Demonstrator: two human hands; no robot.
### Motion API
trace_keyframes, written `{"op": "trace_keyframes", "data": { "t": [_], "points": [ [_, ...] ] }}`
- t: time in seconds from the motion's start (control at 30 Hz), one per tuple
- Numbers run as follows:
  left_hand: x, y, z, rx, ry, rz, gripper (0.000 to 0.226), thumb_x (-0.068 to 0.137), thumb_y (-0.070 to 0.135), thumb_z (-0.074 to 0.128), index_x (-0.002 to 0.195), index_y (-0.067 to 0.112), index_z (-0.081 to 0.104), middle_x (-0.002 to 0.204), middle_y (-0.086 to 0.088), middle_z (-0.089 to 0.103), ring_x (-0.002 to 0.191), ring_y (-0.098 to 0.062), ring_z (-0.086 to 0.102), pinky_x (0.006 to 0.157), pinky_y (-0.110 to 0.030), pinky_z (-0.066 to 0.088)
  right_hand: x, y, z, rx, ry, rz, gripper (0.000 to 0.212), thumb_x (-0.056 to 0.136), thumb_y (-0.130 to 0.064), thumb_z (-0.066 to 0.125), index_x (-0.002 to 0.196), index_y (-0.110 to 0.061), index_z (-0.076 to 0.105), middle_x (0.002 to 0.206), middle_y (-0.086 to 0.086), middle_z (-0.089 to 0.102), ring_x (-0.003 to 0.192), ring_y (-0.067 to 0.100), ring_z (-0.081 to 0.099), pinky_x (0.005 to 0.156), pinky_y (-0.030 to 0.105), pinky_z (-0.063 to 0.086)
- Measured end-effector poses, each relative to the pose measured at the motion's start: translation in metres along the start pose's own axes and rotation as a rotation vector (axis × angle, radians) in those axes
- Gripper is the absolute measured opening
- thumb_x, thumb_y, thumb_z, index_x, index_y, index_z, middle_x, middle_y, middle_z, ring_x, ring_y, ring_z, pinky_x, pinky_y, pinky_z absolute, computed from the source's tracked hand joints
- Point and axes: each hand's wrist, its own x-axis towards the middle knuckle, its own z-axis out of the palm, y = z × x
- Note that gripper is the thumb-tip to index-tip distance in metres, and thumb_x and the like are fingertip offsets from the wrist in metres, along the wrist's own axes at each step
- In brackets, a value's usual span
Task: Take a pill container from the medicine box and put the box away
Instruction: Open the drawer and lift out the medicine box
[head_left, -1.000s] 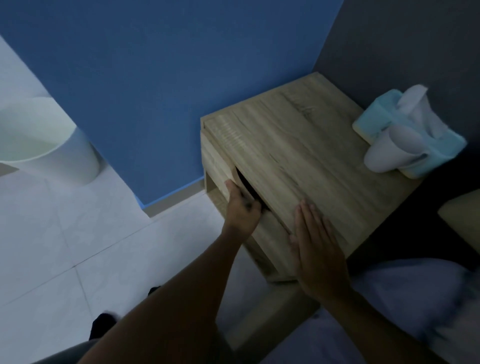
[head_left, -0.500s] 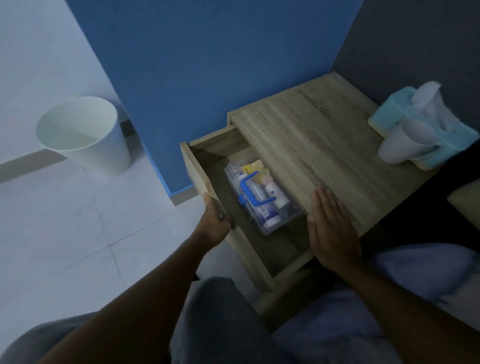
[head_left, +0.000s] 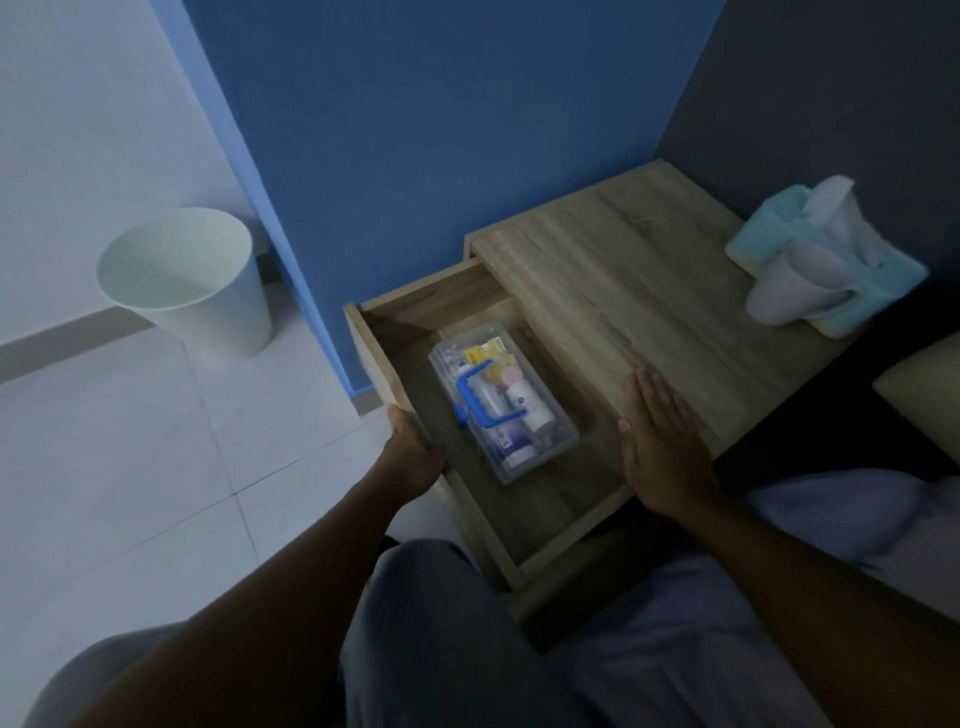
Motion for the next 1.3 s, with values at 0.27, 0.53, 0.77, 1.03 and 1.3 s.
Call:
{"op": "trace_keyframes", "data": {
  "t": [0.27,0.53,0.77,1.03,1.3],
  "points": [
    [0.0,0.05,-0.03,0.34,0.275,0.239,0.079,0.088,0.034,0.058,0.151,0.013,0.015,0.158,-0.014,0.02,0.146,-0.036,0.02,0.113,-0.056,0.031,-0.008,-0.068,-0.016,0.093,-0.019,-0.033,0.055,0.096,-0.026,0.056,0.148,-0.012,0.044,0.152,0.014,0.044,0.137,0.028,0.046,0.108,0.046,0.043],
    [0.055,0.088,-0.025,0.33,0.039,0.165,0.052,0.095,0.021,0.053,0.143,0.014,0.036,0.14,-0.012,0.048,0.118,-0.028,0.055,0.076,-0.038,0.058,0.009,-0.12,0.017,0.606,-0.095,0.779,0.06,0.1,-0.044,0.048,0.152,-0.017,0.032,0.145,0.014,0.046,0.119,0.024,0.057,0.079,0.028,0.042],
    [0.1,0.077,-0.013,0.148,-0.05,0.038,0.039,0.095,0.025,0.055,0.131,0.016,0.045,0.123,-0.009,0.057,0.085,-0.008,0.056,0.057,-0.019,0.042,0.023,-0.096,0.055,0.869,-0.165,0.986,0.049,0.096,-0.052,0.051,0.129,-0.016,0.057,0.122,0.013,0.065,0.101,0.025,0.068,0.085,0.042,0.06],
    [0.097,0.08,-0.017,0.038,-0.006,-0.016,0.043,0.093,0.029,0.059,0.131,0.016,0.046,0.12,-0.008,0.056,0.084,-0.01,0.057,0.059,-0.022,0.044,0.021,-0.101,0.056,1.096,-0.173,1.023,0.049,0.095,-0.052,0.053,0.133,-0.021,0.054,0.117,0.01,0.068,0.09,0.024,0.073,0.07,0.04,0.064],
    [0.047,0.119,-0.078,0.188,0.249,0.044,0.054,0.086,0.04,0.067,0.126,0.01,0.047,0.12,-0.013,0.061,0.104,-0.029,0.061,0.083,-0.039,0.055,0.02,-0.121,-0.015,1.222,-0.116,0.793,0.04,0.09,-0.055,0.061,0.114,-0.023,0.063,0.094,0.004,0.076,0.069,0.016,0.078,0.058,0.034,0.063]
  ]
}}
